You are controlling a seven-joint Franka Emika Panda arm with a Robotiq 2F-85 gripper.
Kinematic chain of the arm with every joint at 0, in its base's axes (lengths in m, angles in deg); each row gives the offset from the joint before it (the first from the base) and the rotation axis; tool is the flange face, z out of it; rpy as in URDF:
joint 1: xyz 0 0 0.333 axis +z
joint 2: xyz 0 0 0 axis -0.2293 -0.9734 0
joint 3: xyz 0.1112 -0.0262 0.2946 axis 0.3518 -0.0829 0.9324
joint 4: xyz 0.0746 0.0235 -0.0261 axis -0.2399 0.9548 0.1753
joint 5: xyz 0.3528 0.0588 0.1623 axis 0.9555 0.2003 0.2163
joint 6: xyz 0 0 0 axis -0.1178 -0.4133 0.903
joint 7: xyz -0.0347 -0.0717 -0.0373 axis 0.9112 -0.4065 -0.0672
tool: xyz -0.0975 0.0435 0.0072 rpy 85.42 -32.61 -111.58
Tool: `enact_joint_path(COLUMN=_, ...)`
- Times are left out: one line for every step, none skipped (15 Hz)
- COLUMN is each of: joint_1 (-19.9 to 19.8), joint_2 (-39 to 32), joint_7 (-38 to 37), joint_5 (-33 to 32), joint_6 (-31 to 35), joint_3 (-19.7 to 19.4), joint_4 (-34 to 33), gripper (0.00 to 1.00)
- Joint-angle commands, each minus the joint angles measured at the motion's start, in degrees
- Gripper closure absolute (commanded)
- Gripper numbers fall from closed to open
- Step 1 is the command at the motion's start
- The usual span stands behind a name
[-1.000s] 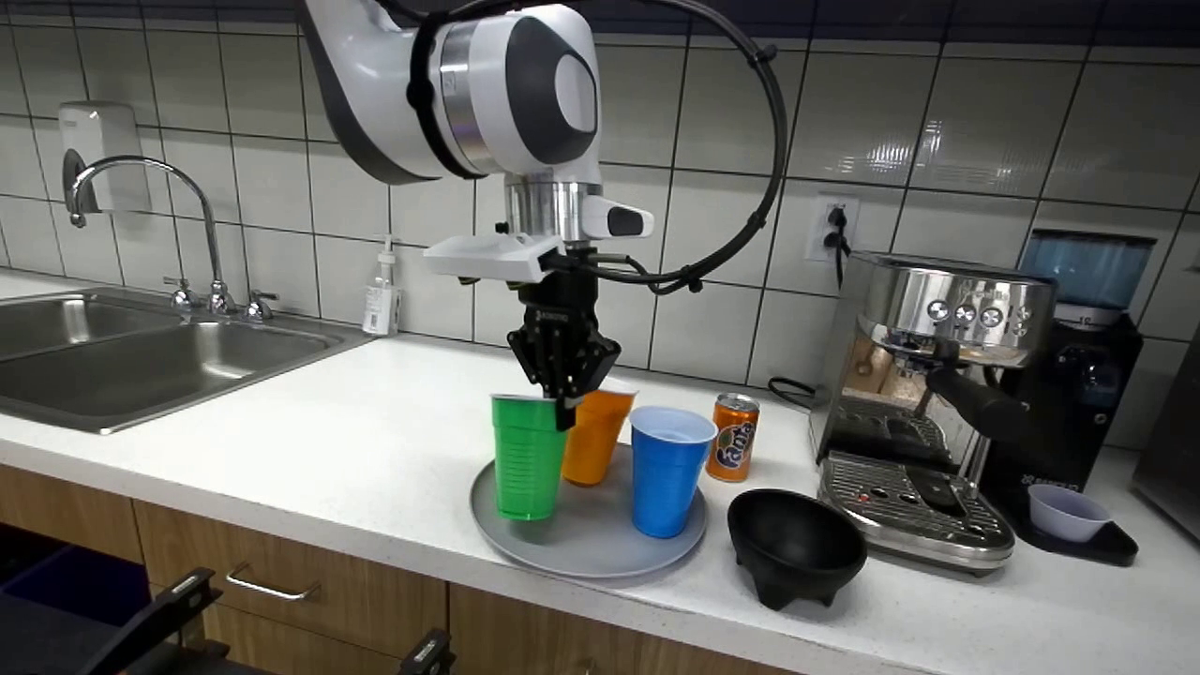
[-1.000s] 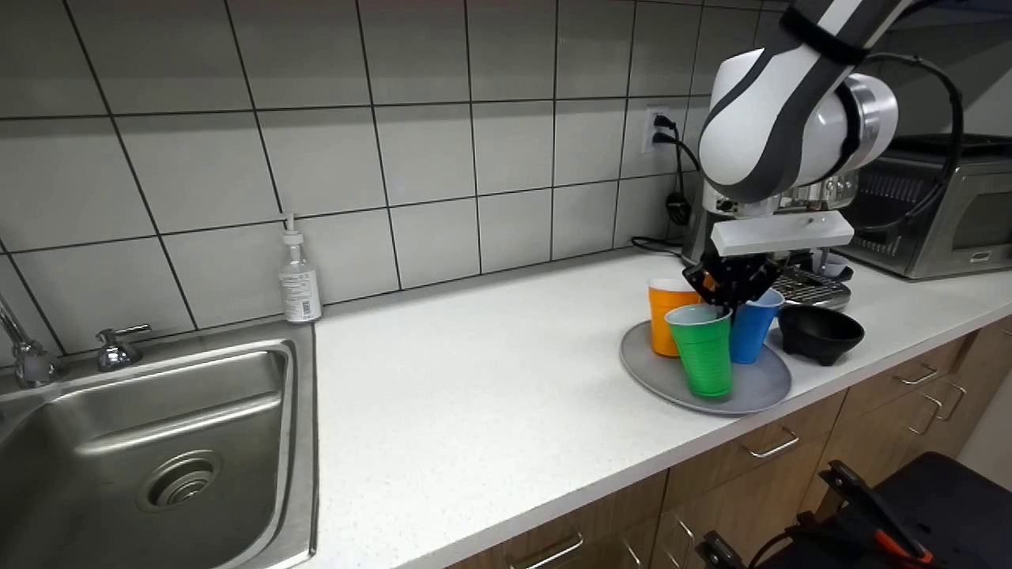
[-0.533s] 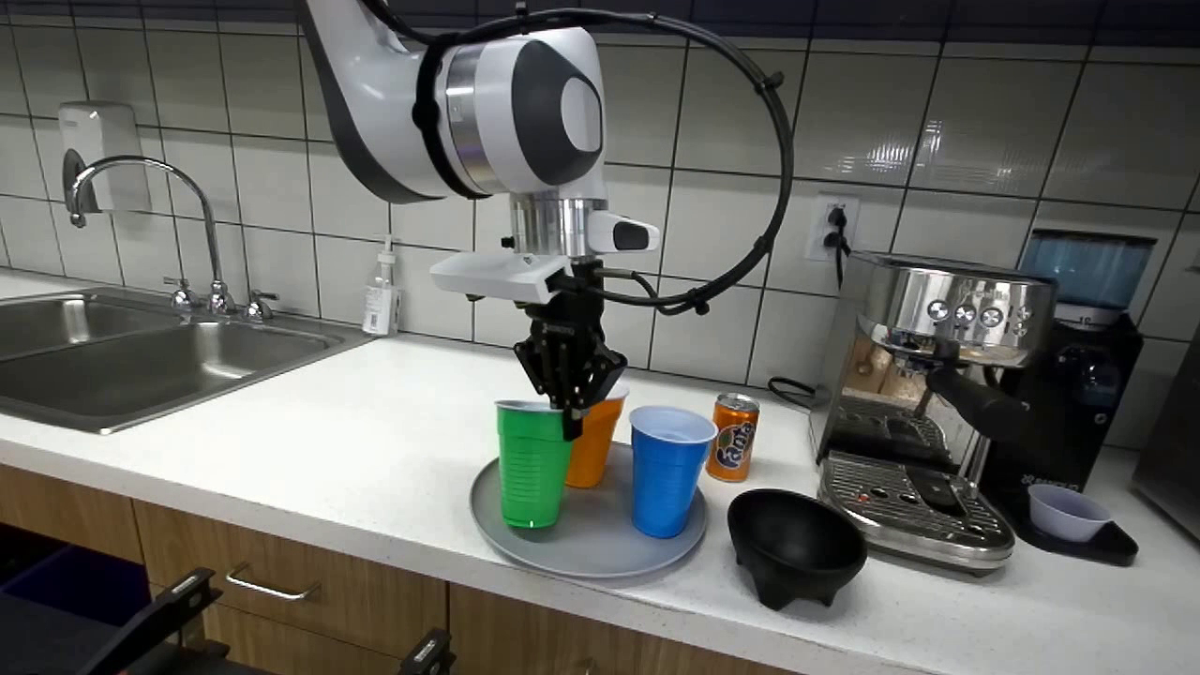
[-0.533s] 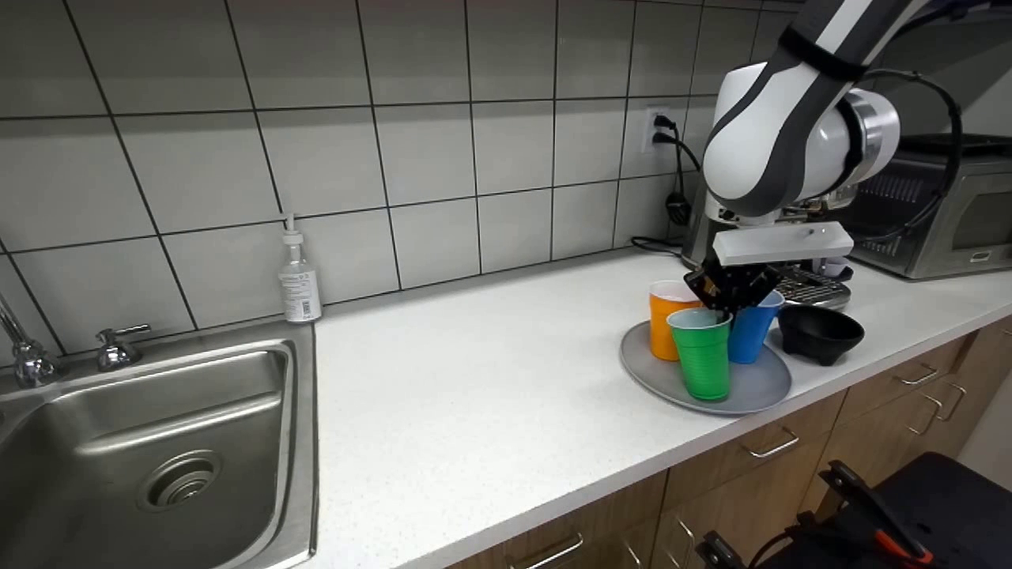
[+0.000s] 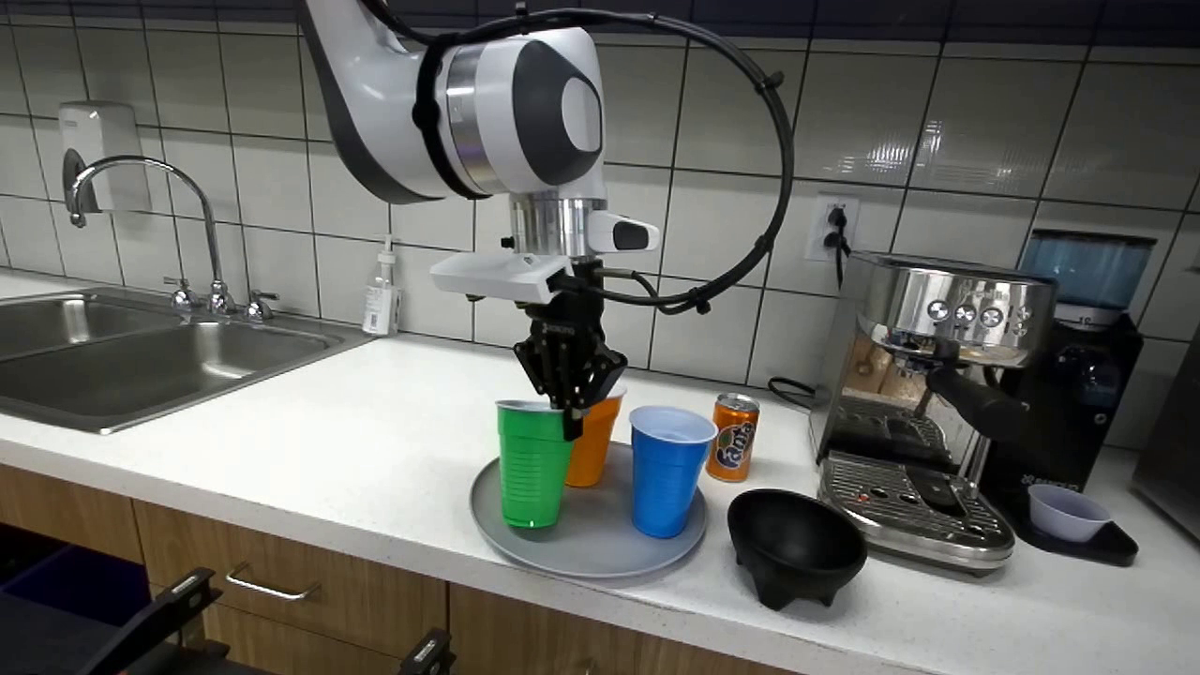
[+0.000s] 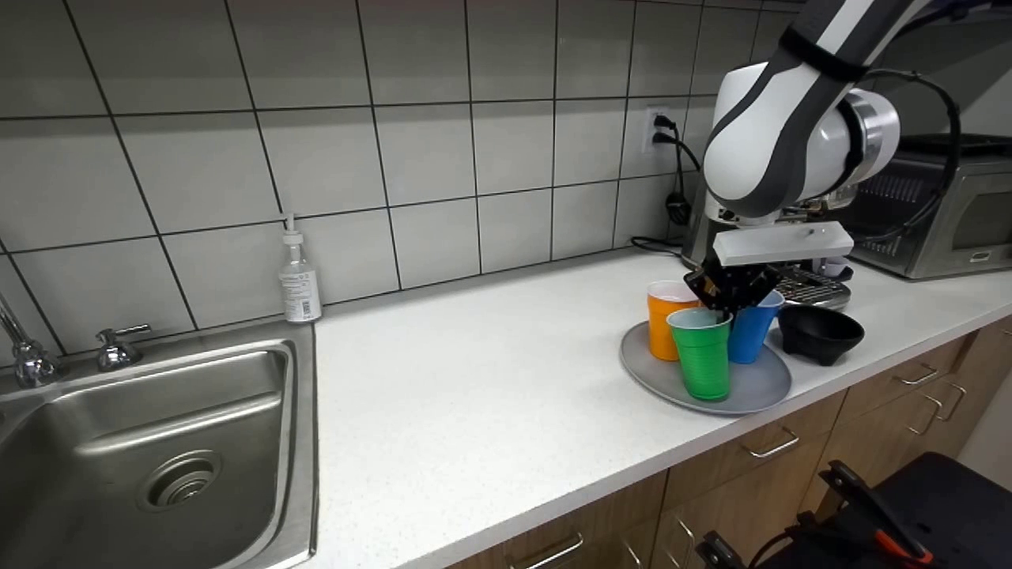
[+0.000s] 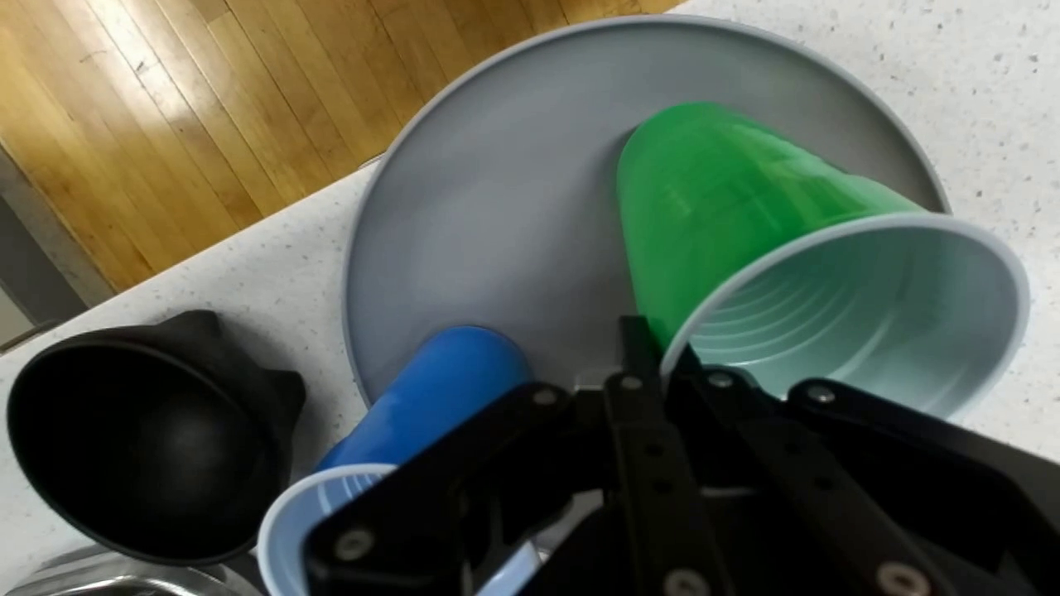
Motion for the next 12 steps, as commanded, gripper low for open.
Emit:
enact_joint_path(joint_1=-0.45, joint_2=-0.27, joint_7=0.39, joint_5=-1.58, joint_6=1.15, joint_3=-0.23, joint_4=0.64, gripper=0.99)
enact_joint_path(joint_1=-0.46, joint_2=-0.26, joint_7=0.36, joint_5=-1.59, joint_6=1.11, joint_3=-0.24, joint_4=0.64, gripper=0.99)
enact_joint_path(joint_1=-0.47, joint_2=-0.24, joint_7=0.32, joint_5=-1.61, joint_6=1.13, joint_3=-0.26, joint_4=0.67, gripper=0.99)
enact_joint_path(joint_1=-0.48, joint_2=-0.21, joint_7=0.30, joint_5=-1.64, joint_6=1.14, joint_3=-0.27, joint_4=0.69, gripper=0.99)
enact_joint_path(joint_1=-0.49, joint_2=-0.18, joint_7=0.27, joint_5=-1.72, joint_6=1.10, joint_3=-0.29, joint_4=0.72, gripper=0.99)
enact_joint_path(joint_1=-0.50, joint_2=-0.11, joint_7=0.35, joint_5=-1.72, joint_6=1.06, joint_3=-0.30, joint_4=0.74, gripper=0.99)
enact_joint_path(joint_1=-0.50, joint_2=-0.05, joint_7=0.45, joint_5=-1.61, joint_6=1.06, joint_3=-0.29, joint_4=0.76, gripper=0.79)
enact_joint_path(joint_1=-0.52, joint_2=-0.03, joint_7=0.51, joint_5=-1.53, joint_6=1.02, joint_3=-0.31, joint_4=0.76, gripper=0.69)
enact_joint_path(joint_1=-0.53, joint_2=-0.06, joint_7=0.55, joint_5=-1.49, joint_6=0.97, joint_3=-0.34, joint_4=0.84, gripper=0.62)
enact_joint_path(joint_1=-0.51, joint_2=-0.08, joint_7=0.60, joint_5=-1.44, joint_6=0.93, joint_3=-0.38, joint_4=0.99, gripper=0.56)
enact_joint_path(joint_1=-0.49, joint_2=-0.16, joint_7=0.64, joint_5=-1.35, joint_6=0.86, joint_3=-0.43, joint_4=1.06, gripper=0.48)
enact_joint_path(joint_1=-0.48, joint_2=-0.21, joint_7=0.59, joint_5=-1.41, joint_6=0.87, joint_3=-0.48, joint_4=1.18, gripper=0.41)
